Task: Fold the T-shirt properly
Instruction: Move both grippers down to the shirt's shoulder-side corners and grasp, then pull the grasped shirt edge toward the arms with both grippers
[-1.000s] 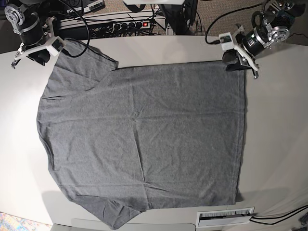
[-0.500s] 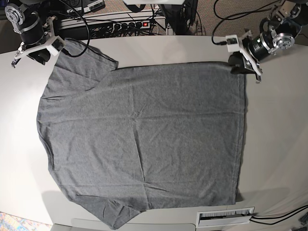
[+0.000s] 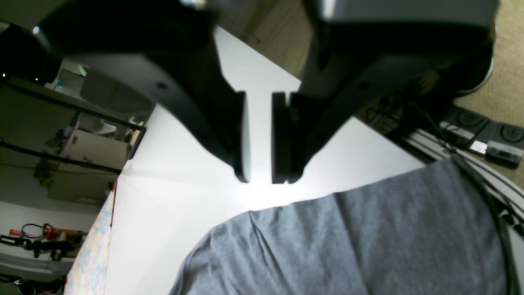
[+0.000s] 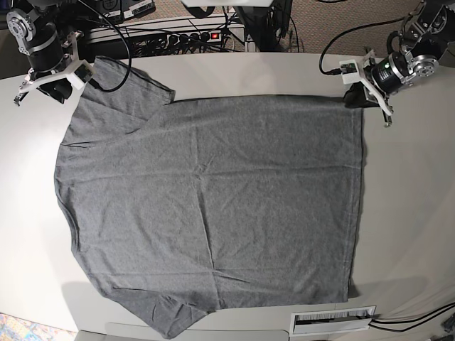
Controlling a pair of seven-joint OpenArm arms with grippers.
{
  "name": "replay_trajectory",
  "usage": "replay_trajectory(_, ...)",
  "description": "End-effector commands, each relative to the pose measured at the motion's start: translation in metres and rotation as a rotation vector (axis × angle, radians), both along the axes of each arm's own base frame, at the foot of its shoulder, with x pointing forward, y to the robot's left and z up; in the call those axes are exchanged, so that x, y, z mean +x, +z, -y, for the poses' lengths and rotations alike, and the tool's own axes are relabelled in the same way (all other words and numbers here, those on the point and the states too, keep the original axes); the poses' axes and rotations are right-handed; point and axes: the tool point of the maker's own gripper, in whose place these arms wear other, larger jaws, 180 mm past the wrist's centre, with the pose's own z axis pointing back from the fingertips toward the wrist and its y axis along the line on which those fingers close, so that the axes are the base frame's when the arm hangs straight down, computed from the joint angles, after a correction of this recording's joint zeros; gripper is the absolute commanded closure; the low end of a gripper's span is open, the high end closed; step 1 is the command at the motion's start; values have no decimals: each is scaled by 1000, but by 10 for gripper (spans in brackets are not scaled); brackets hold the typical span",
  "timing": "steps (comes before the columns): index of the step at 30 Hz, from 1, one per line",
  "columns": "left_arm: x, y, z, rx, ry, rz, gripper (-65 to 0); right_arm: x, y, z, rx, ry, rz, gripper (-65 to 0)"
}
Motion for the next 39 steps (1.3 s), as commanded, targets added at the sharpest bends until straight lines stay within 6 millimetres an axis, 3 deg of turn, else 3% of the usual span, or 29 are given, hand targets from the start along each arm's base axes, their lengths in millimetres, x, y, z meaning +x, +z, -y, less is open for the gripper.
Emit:
replay_trajectory(1, -5, -8, -17, 83, 10, -35, 0, 5, 8, 0, -15, 11, 26, -99)
replay_trajectory(6, -5, -13, -36, 172, 65, -47, 0, 7, 10, 2, -34, 15, 35, -99)
replay_trajectory(10, -18, -18, -43, 201, 62, -70, 0, 2, 2, -6, 20, 26, -7, -102)
replay_trajectory(14, -40, -25, -51, 252, 25, -106, 0, -7, -10, -28, 138, 79, -85, -243)
replay_trajectory(16, -47, -28, -53, 268, 14, -115, 0, -9, -13, -37, 170, 102, -94, -283)
replay_trajectory(22, -46, -27, -56, 281, 16, -106, 0, -28, -44, -58, 226, 169, -231, -283)
replay_trajectory(26, -43, -24, -70, 330, 14, -104, 0, -35, -74, -55, 245, 144, -302, -283)
replay_trajectory(32, -42, -21, -76, 335, 26, -114, 0, -33, -105, -60, 272, 138, -352, -284)
replay_trajectory(39, -43, -22, -75, 320, 38, -122, 0, -15, -116, -75, 305, 159, -336, -283)
